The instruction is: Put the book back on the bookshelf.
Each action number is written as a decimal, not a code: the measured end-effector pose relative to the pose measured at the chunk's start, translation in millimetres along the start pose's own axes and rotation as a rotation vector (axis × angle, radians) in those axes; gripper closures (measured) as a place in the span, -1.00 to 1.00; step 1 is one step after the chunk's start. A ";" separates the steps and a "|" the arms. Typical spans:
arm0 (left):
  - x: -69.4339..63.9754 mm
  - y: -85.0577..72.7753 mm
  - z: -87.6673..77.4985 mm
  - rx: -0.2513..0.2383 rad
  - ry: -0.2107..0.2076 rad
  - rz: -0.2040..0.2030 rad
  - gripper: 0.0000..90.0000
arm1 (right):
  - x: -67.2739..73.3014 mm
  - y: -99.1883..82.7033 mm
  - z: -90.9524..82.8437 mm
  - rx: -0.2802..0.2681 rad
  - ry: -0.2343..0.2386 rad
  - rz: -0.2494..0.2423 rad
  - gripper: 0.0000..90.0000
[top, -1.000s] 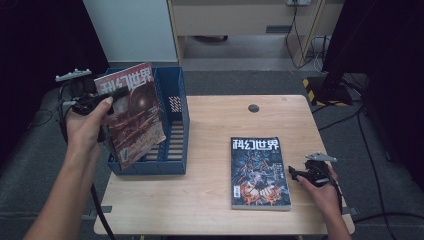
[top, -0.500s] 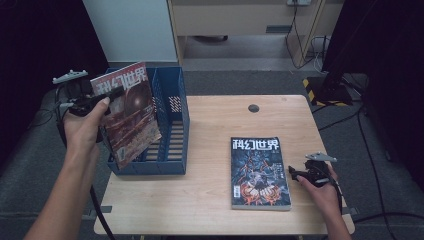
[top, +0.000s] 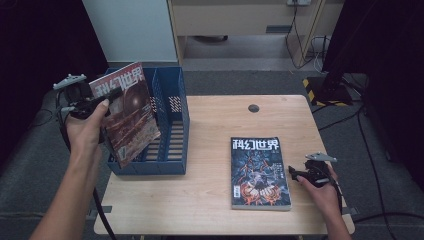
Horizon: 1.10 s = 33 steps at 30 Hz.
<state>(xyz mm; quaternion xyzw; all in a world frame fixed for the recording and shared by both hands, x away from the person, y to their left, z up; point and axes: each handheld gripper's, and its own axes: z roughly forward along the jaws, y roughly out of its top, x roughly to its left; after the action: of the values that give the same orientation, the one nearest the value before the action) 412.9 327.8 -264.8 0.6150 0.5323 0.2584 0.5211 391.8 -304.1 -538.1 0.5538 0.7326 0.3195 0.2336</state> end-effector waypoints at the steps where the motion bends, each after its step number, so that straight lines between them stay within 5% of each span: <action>1: 0.4 -0.9 0.4 -0.002 0.004 0.004 0.86 | 0.0 0.0 0.0 0.000 0.000 0.000 -0.68; 25: 3.5 -5.8 -1.0 -0.081 0.036 -0.013 0.85 | 0.2 -0.2 -0.2 0.000 0.000 -0.001 -0.68; 33: 4.5 -10.0 9.7 -0.098 0.021 -0.019 0.85 | 0.4 -0.8 -0.4 -0.005 0.000 -0.014 -0.67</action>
<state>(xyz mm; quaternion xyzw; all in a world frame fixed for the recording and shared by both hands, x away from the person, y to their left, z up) 418.8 327.3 -278.2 0.5809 0.5303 0.2855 0.5476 390.8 -303.9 -538.3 0.5481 0.7357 0.3195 0.2370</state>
